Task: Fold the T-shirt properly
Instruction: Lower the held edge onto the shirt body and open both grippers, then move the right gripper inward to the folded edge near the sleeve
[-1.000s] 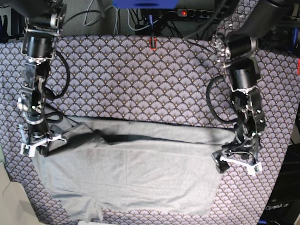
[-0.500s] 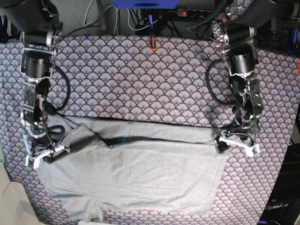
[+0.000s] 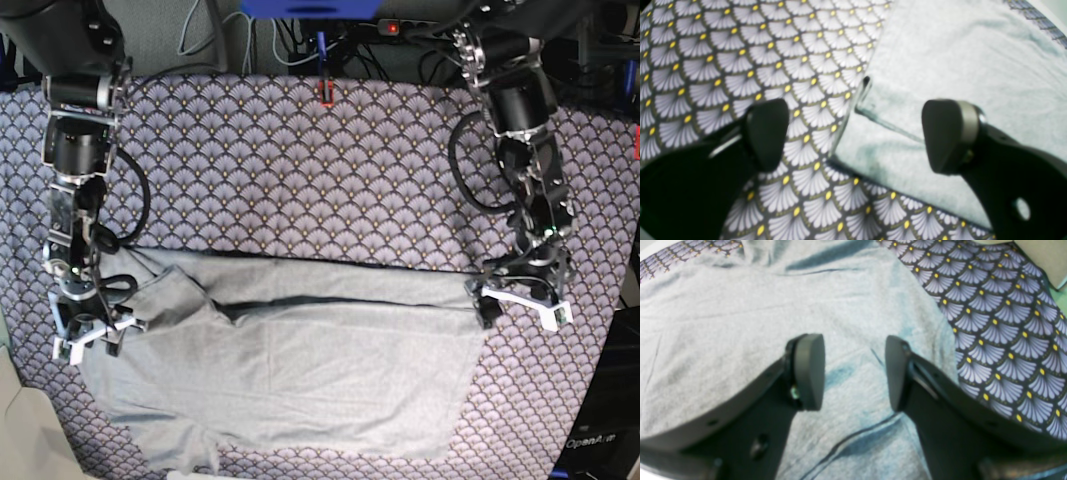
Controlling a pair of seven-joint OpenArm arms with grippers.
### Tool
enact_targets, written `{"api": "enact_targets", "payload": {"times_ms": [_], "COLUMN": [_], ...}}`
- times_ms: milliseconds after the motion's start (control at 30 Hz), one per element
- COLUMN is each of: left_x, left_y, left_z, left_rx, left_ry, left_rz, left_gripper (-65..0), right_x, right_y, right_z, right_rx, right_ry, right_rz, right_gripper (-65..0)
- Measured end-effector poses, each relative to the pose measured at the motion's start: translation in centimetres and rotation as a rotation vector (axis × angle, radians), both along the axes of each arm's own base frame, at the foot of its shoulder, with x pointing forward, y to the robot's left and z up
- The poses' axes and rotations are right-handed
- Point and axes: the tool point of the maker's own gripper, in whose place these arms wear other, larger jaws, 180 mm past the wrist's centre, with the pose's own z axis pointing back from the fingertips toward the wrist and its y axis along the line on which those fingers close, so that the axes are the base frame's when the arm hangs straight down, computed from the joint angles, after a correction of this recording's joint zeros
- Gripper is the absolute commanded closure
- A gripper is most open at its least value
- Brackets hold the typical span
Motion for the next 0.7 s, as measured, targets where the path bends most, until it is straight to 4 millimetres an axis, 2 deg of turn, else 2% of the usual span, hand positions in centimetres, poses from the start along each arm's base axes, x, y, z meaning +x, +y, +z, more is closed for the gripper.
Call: {"api": "enact_targets", "payload": {"times_ms": [133, 233, 333, 400, 467, 500, 567, 633, 667, 700], "left_x": [-0.3, -0.9, -0.8, -0.6, -0.5, -0.5, -0.2, 0.4, 0.8, 1.2], "left_y": [0.0, -0.2, -0.3, -0.6, -0.7, -0.7, -1.2, -3.0, -4.0, -4.5], "left_z": [-0.3, -1.0, -1.0, -0.8, -0.7, -0.8, -0.6, -0.5, -0.3, 0.0], "left_rx": [0.002, -0.001, -0.003, -0.009, -0.01, -0.007, 0.013, 0.023, 0.028, 0.028], "left_ry": [0.006, 0.027, 0.025, 0.017, 0.017, 0.018, 0.019, 0.017, 0.015, 0.013], "left_rz": [-0.002, -0.005, -0.008, -0.009, -0.011, -0.014, -0.037, -0.087, -0.118, -0.131], "left_gripper": [-62.8, -62.8, -62.5, -59.6, -47.8, -39.7, -19.8, -2.7, 0.0, 0.0], "right_x": [-1.7, -4.7, -6.8, -7.0, -7.0, -7.2, -8.1, -9.1, -9.3, -9.3], "right_y": [-0.7, -0.6, 1.8, 4.0, 5.3, 5.9, 7.5, 8.9, 9.3, 9.7], "right_z": [-1.1, -2.9, -4.1, -3.1, -2.0, -1.8, -2.4, -3.5, -3.8, -3.9], "right_rx": [-0.017, -0.041, -0.025, -0.011, -0.034, -0.052, -0.065, -0.094, -0.122, -0.134], "right_ry": [0.022, 0.055, 0.075, 0.029, -0.002, -0.002, 0.014, 0.059, 0.07, 0.072], "right_rz": [-0.003, 0.007, 0.034, 0.074, 0.119, 0.149, 0.202, 0.264, 0.287, 0.302], "right_gripper": [-28.1, -18.4, -5.2, 0.0, 0.0, 0.0, 0.0, -0.1, -0.1, -0.6]}}
